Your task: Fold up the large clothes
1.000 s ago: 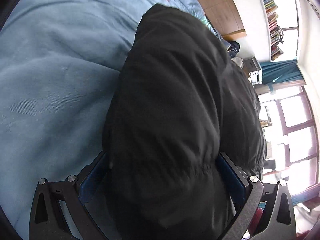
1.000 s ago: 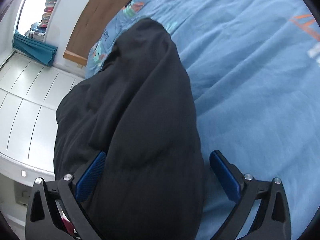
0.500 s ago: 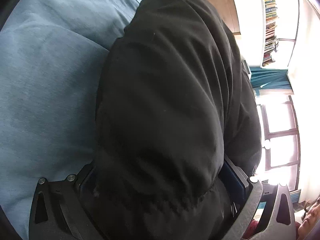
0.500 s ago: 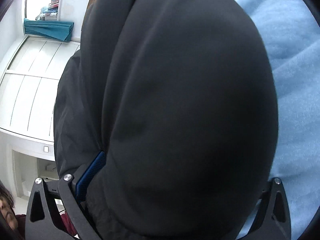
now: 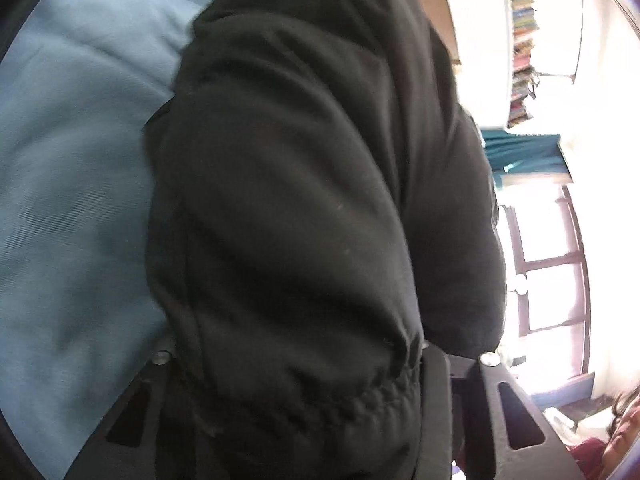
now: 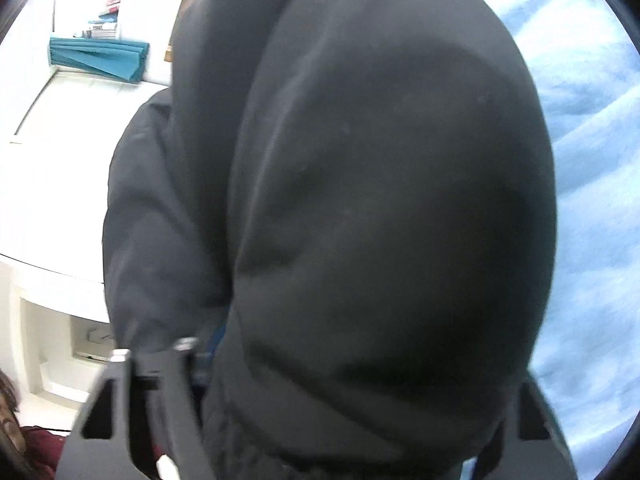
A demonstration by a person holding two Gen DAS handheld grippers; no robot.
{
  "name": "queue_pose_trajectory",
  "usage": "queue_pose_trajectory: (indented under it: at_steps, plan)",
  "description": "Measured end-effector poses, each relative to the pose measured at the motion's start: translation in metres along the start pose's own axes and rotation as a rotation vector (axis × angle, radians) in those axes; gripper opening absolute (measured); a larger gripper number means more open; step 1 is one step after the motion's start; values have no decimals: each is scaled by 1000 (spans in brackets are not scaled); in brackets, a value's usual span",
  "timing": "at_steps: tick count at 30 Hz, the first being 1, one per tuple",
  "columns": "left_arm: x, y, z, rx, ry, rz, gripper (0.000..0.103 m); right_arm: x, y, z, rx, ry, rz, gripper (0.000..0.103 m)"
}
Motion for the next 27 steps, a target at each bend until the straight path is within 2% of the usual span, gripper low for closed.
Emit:
queue_pose_trajectory:
  at_steps: [1,4,10,16,17,21,24,27]
  plan:
    - [0,-4,9,16,-9,-2,33,1,1,-9,-13,8,1,41]
    - [-6,-17,34,40,-64,2,29,-1,5,-34,-53,11,-1,31]
    - [-44,-51,92,123,-185,24,27,-16,24,-101,-150,22,53,25]
    - [-87,-81,122,145,-235,43,27,-57,25,-156,-190,41,102,25]
    - [-94,-89,124,159,-230,41,28,-72,15,-161,-191,39,108,25]
    - [-105,-104,110,164,-170,42,28,-84,-2,-177,-200,40,113,25]
    - [-96,-105,88,150,-97,47,29,-75,-12,-164,-172,29,106,25]
    - [-81,-105,51,154,20,41,29,-48,-22,-136,-133,-12,80,25]
Point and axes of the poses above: each gripper's, at about its wrist camera, not at the fingertips, and x roughly the way its jaws point, z to its right, y to its top, the point moved 2 cm from there along x, roughly the way its jaws point, and after that the axes turned 14 degrees about -x, right-handed, at the moved point
